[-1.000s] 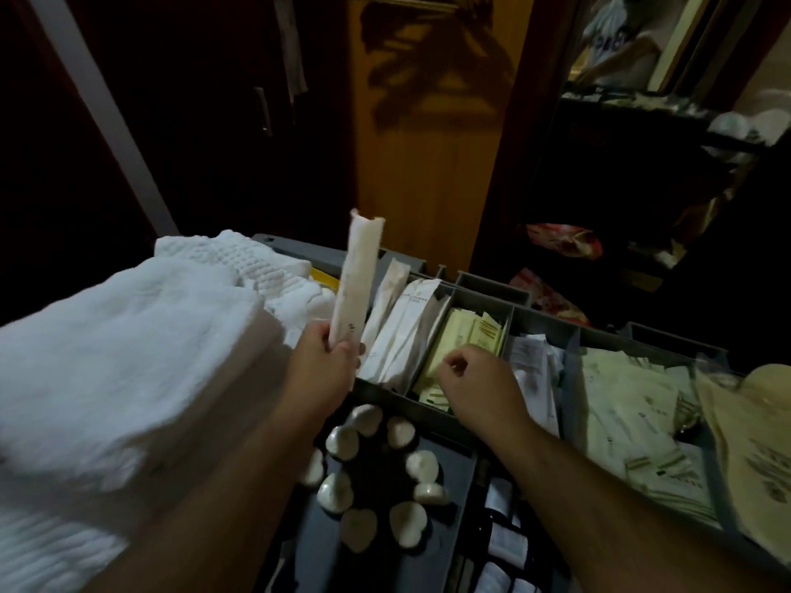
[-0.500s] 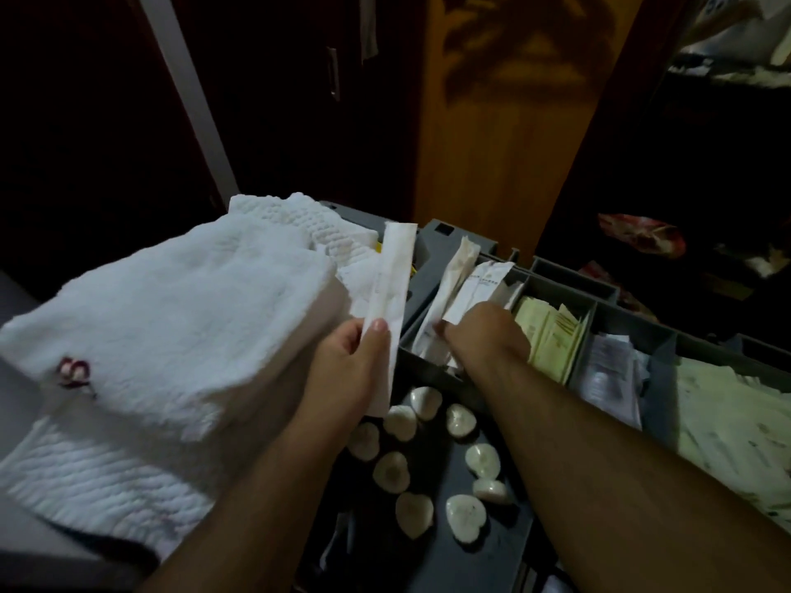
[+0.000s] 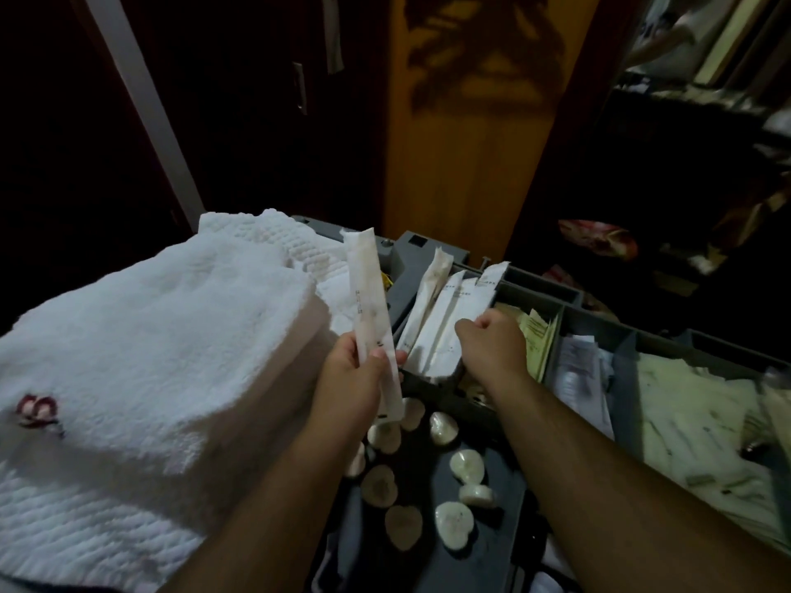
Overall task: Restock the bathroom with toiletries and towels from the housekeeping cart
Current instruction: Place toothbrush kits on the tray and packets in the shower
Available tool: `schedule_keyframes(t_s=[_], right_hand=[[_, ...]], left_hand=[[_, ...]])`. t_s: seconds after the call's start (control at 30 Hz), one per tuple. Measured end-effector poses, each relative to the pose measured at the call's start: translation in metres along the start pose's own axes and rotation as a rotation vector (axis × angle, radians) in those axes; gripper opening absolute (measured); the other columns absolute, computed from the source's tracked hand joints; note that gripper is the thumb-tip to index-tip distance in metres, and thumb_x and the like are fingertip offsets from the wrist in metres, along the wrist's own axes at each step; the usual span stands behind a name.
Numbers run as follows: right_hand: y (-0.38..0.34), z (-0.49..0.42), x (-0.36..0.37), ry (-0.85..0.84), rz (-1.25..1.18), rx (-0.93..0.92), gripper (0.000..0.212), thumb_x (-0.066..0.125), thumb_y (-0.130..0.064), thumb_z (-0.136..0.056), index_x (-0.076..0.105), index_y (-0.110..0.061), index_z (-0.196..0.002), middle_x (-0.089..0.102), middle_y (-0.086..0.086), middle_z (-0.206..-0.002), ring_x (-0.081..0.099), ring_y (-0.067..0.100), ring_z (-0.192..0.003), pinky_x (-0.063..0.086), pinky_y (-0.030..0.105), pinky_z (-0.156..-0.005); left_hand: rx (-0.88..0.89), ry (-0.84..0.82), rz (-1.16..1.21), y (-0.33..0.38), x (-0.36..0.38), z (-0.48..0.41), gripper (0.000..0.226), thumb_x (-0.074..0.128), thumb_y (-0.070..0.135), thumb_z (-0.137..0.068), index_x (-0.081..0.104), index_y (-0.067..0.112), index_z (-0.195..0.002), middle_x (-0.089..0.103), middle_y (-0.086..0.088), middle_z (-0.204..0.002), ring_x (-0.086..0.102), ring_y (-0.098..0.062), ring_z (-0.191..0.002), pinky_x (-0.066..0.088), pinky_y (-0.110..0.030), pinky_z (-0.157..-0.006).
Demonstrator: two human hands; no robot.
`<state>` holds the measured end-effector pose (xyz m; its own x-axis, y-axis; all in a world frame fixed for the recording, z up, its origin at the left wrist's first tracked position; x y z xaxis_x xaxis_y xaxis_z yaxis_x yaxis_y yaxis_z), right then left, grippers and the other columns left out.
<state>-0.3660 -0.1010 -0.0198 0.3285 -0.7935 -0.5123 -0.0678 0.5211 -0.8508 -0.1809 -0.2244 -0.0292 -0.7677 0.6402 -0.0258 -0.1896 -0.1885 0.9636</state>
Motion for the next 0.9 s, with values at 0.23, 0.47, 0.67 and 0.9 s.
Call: schedule_keyframes(t_s=[0.23, 0.47, 0.67, 0.9], right_hand=[[0.006, 0.036, -0.036, 0.035, -0.245, -0.031, 0.022, 0.058, -0.007, -0.087, 0.044, -0.020, -0.076, 0.043, 0.001, -0.073, 0.039, 0.013, -0.061, 0.035, 0.027, -0.054], [0.006, 0.067, -0.082, 0.074, -0.472, -0.015, 0.027, 0.058, -0.013, -0.095, 0.067, -0.038, -0.091, 0.069, 0.004, -0.105, 0.067, 0.026, -0.087, 0.055, 0.032, -0.059], [-0.008, 0.080, -0.094, -0.063, -0.636, -0.042, 0.011, 0.066, -0.030, -0.091, 0.076, -0.025, -0.090, 0.071, 0.007, -0.098, 0.060, 0.023, -0.083, 0.048, 0.032, -0.064], [-0.001, 0.092, -0.054, -0.315, -0.776, 0.006, 0.044, 0.077, -0.019, -0.083, 0.055, -0.033, -0.118, 0.072, 0.004, -0.110, 0.069, 0.022, -0.099, 0.057, 0.042, -0.079]], left_hand=[[0.003, -0.055, 0.005, 0.013, 0.015, 0.012, 0.037, 0.049, 0.012, -0.097, 0.052, 0.020, -0.133, 0.070, 0.001, -0.105, 0.061, -0.016, -0.099, 0.048, -0.033, -0.072], [0.090, -0.041, -0.055, 0.048, 0.020, 0.041, 0.026, 0.049, 0.014, -0.095, 0.058, 0.015, -0.119, 0.062, -0.010, -0.110, 0.058, -0.021, -0.091, 0.043, -0.031, -0.063], [0.138, 0.050, -0.088, 0.065, 0.010, 0.072, 0.014, 0.044, 0.018, -0.100, 0.058, 0.016, -0.098, 0.059, -0.010, -0.099, 0.055, -0.023, -0.087, 0.043, -0.033, -0.063], [0.144, 0.149, -0.052, 0.052, -0.022, 0.109, 0.021, 0.049, 0.042, -0.099, 0.068, 0.034, -0.102, 0.069, 0.001, -0.100, 0.063, -0.024, -0.096, 0.047, -0.037, -0.074]])
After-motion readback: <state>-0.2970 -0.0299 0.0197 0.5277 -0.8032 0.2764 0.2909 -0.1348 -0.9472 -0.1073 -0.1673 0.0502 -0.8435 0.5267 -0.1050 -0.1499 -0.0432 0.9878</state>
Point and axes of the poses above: each hand's wrist, its own z-axis away from the middle knuckle, its own x-axis out of the palm, y = z × x, the point moved 10 cm from there along -z, towards the middle knuckle
